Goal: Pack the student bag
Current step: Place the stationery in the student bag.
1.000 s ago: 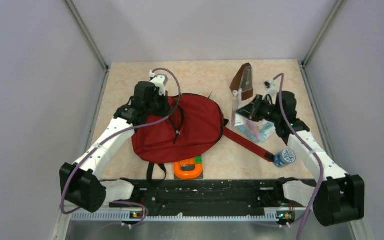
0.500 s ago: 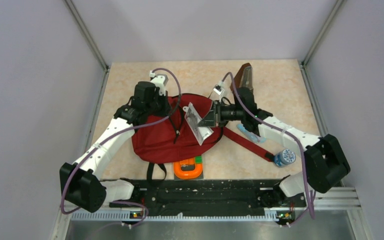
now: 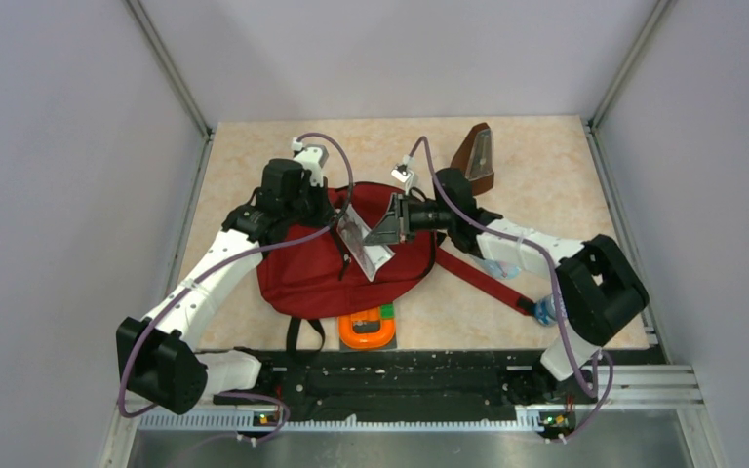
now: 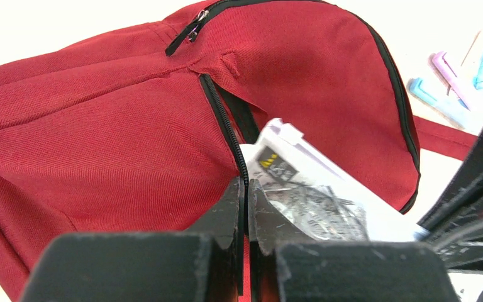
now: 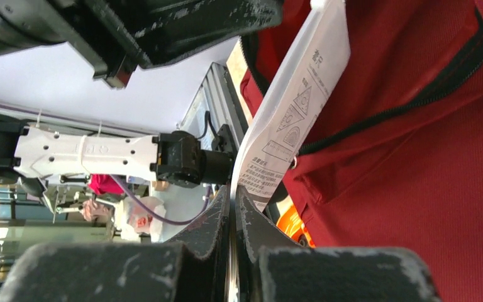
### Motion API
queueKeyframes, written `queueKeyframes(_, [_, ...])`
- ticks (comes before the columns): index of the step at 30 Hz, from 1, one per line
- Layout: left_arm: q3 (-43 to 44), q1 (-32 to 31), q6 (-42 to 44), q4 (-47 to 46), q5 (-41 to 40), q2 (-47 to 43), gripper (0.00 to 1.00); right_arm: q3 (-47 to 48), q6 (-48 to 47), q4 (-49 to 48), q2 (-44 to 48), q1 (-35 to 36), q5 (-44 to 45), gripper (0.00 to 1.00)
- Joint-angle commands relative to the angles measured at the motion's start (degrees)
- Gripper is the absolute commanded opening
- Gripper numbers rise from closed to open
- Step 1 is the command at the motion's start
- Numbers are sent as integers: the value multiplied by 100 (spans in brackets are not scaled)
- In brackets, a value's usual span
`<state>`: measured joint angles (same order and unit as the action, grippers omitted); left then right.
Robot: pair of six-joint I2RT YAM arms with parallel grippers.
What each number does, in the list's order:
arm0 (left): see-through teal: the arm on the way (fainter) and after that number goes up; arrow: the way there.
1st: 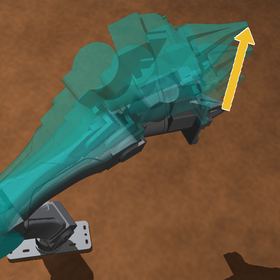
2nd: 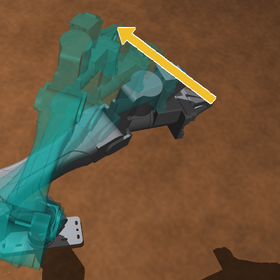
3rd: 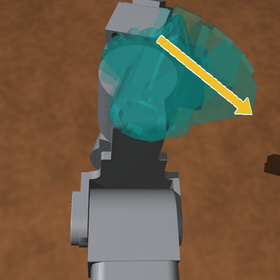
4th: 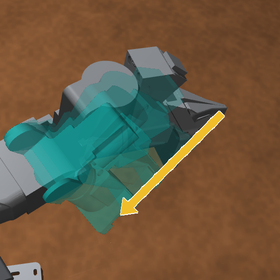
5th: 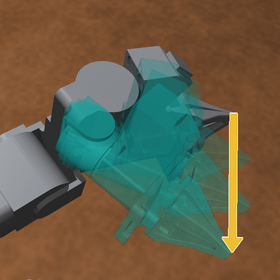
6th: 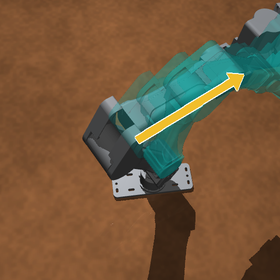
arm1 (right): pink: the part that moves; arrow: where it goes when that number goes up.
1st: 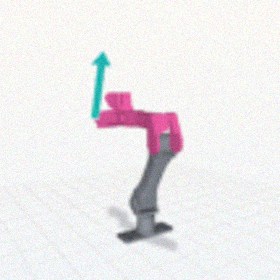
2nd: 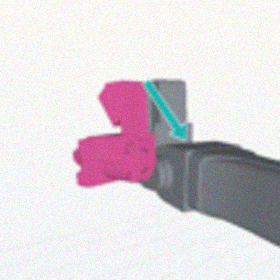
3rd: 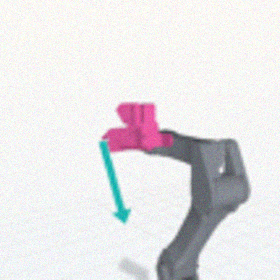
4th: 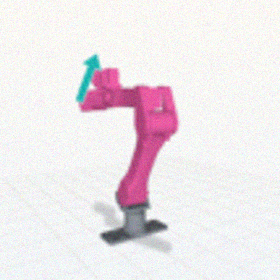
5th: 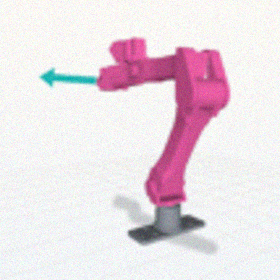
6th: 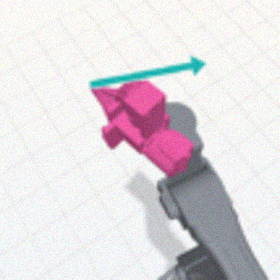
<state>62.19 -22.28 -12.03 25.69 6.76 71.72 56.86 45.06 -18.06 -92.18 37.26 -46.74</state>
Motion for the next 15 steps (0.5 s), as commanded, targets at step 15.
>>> queueKeyframes(15, [4, -66, -1, -447, 396, -299, 0, 1036, 1133, -1745, -1860, 167, 1034, 0])
